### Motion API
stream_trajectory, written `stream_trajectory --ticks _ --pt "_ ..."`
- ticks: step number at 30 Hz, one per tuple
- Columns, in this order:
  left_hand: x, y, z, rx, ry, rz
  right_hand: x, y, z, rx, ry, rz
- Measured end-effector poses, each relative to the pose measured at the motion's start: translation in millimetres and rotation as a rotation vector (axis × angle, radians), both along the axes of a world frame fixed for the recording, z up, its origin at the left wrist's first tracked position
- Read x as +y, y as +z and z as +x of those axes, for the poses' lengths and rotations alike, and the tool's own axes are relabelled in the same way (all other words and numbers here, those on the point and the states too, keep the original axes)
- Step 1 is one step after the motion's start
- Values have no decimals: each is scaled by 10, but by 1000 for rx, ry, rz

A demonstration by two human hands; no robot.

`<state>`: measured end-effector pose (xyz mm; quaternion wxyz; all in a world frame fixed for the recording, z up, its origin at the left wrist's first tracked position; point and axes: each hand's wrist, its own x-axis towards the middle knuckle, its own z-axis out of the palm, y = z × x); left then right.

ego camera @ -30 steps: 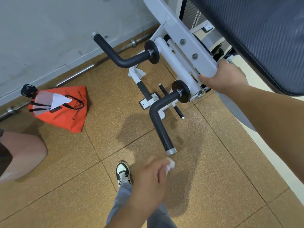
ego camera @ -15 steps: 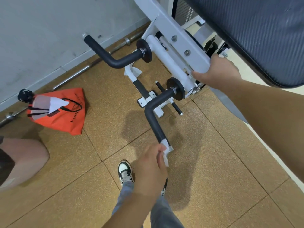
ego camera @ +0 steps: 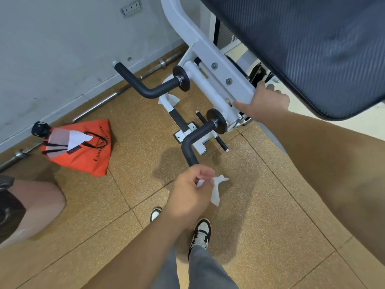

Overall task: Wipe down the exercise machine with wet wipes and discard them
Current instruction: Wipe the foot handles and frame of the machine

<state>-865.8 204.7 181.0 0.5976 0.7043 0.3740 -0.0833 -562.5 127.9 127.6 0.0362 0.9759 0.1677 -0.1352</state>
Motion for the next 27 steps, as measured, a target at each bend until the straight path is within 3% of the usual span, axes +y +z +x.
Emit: stream_trajectory --ticks 2,5,9,11,14,16,19,21,25,27 --pt "36 175 66 -50 76 -86 56 92 -145 15 -24 -34" --pt "163 413 149 -60 172 -183 91 253 -568 79 43 218" --pt "499 577 238 -40 383 -372 264 725 -1253 495 -113 702" --pt "680 644 296 -61 451 -439 380 884 -1470 641 -174 823" --pt "999 748 403 -112 486 -493 653 1106 -1570 1030 -422 975" --pt "1258 775 454 -130 510 -517 811 1204 -1532 1151 -540 1024" --pt "1662 740 554 -126 512 -468 1016 1223 -1465 1233 -431 1121" --pt "1914 716 666 -128 496 -411 1219 1215 -1441 1185 -403 1159" --pt "2396 760 944 -121 330 -387 1791 1208 -1325 949 -635 1221" --pt "2583 793 1079 -99 181 -276 2009 1238 -1254 907 -682 1289"
